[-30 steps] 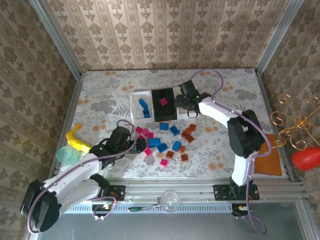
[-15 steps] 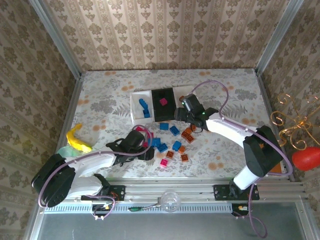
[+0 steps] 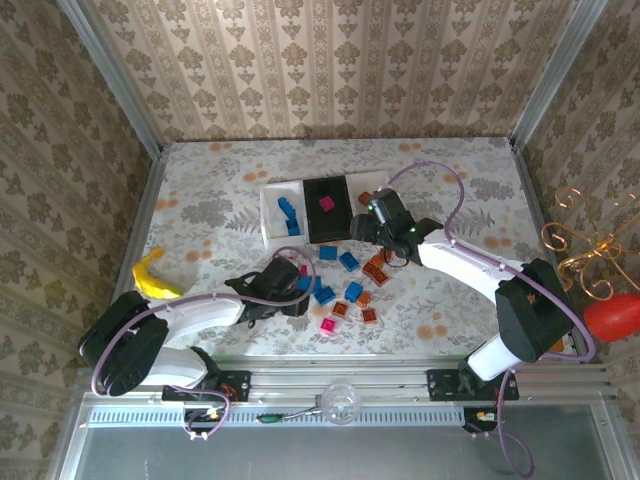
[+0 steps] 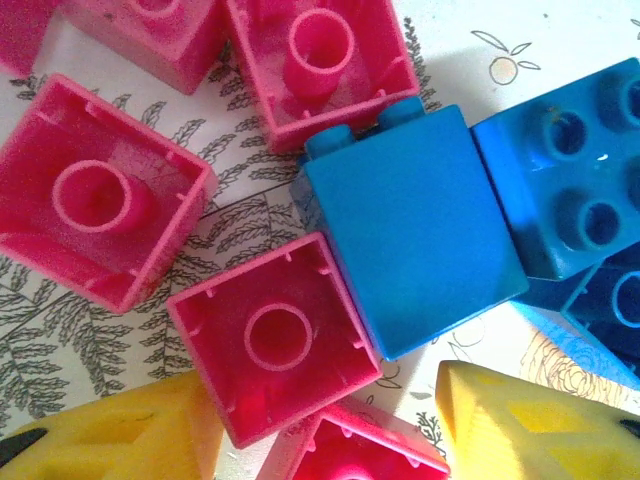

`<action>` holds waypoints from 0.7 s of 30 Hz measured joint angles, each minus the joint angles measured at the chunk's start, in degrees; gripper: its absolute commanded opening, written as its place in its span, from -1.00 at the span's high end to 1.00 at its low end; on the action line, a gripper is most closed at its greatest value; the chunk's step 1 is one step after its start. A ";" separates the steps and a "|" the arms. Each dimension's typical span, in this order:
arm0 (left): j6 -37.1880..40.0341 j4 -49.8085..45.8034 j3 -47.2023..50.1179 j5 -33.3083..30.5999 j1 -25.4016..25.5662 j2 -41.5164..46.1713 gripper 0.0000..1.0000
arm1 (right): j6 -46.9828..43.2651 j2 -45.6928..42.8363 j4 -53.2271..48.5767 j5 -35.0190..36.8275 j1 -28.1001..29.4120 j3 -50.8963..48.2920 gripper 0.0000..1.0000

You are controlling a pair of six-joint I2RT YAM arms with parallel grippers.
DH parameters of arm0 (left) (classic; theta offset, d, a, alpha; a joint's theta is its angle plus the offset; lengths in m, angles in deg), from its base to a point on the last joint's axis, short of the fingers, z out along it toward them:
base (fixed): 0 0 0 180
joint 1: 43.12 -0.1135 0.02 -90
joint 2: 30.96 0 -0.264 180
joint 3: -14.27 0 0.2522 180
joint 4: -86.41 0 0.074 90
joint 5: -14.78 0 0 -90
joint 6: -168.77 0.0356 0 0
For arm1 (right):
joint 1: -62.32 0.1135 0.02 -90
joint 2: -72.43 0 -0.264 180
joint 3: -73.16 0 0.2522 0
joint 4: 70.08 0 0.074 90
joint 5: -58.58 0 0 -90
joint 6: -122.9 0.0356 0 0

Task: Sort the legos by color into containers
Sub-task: Pick up the lego from the middle-left of the table.

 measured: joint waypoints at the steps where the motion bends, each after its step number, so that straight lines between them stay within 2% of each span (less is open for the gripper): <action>1: 0.02 0.04 0.00 -0.02 0.20 0.02 -0.30 | 0.00 -0.02 0.02 0.00 0.00 -0.11 -0.37; 6: -0.44 -1.18 0.17 -0.26 2.01 1.20 -0.31 | 0.00 -0.02 0.11 0.00 0.00 -0.39 -0.37; 10: -0.90 -1.86 1.20 -1.70 3.82 2.01 -0.18 | 0.02 -0.02 0.13 0.00 0.00 -0.39 -0.37; 21: -0.63 -1.60 1.20 -4.85 4.50 1.36 0.18 | 0.00 -0.20 0.07 0.02 0.00 -0.39 -0.37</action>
